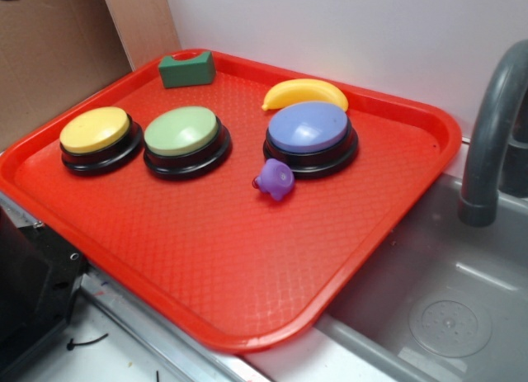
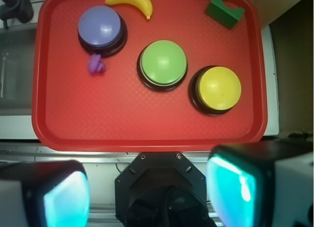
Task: Push the green button.
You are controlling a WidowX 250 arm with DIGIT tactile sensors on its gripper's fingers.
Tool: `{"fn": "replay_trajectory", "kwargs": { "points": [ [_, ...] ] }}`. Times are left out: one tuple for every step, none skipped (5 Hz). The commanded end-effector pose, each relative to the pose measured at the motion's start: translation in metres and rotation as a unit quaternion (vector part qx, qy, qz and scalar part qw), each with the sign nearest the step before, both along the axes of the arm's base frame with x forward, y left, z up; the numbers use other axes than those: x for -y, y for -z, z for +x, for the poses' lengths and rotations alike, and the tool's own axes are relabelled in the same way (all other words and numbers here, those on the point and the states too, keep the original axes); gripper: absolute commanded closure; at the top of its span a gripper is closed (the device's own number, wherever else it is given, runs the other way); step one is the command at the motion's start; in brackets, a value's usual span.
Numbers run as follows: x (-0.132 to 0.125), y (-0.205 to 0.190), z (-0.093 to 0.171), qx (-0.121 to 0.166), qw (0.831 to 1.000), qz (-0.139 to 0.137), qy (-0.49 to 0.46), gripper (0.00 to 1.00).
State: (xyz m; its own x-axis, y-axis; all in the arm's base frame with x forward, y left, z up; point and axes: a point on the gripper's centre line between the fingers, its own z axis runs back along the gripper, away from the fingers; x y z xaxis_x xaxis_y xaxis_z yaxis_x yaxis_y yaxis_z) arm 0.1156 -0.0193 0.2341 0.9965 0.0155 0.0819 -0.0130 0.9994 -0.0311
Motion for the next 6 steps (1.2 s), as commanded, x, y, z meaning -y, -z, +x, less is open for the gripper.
{"fn": "replay_trajectory", "kwargs": {
  "points": [
    [0.0,0.0,0.0,0.0,1.0,0.0,0.0,0.0],
    [-0.025,0.037,0.039,-0.001,1.0,0.016,-0.009,0.0],
    [-0.034,0.063,0.068,0.02,1.0,0.023,0.006,0.0],
    [-0.043,0.099,0.088,0.015,0.999,0.013,0.03,0.0],
    [-0.051,0.136,0.1,-0.014,1.0,0.012,0.025,0.0],
    [-0.05,0.153,0.107,-0.011,0.999,-0.001,0.033,0.0]
  ]
}}
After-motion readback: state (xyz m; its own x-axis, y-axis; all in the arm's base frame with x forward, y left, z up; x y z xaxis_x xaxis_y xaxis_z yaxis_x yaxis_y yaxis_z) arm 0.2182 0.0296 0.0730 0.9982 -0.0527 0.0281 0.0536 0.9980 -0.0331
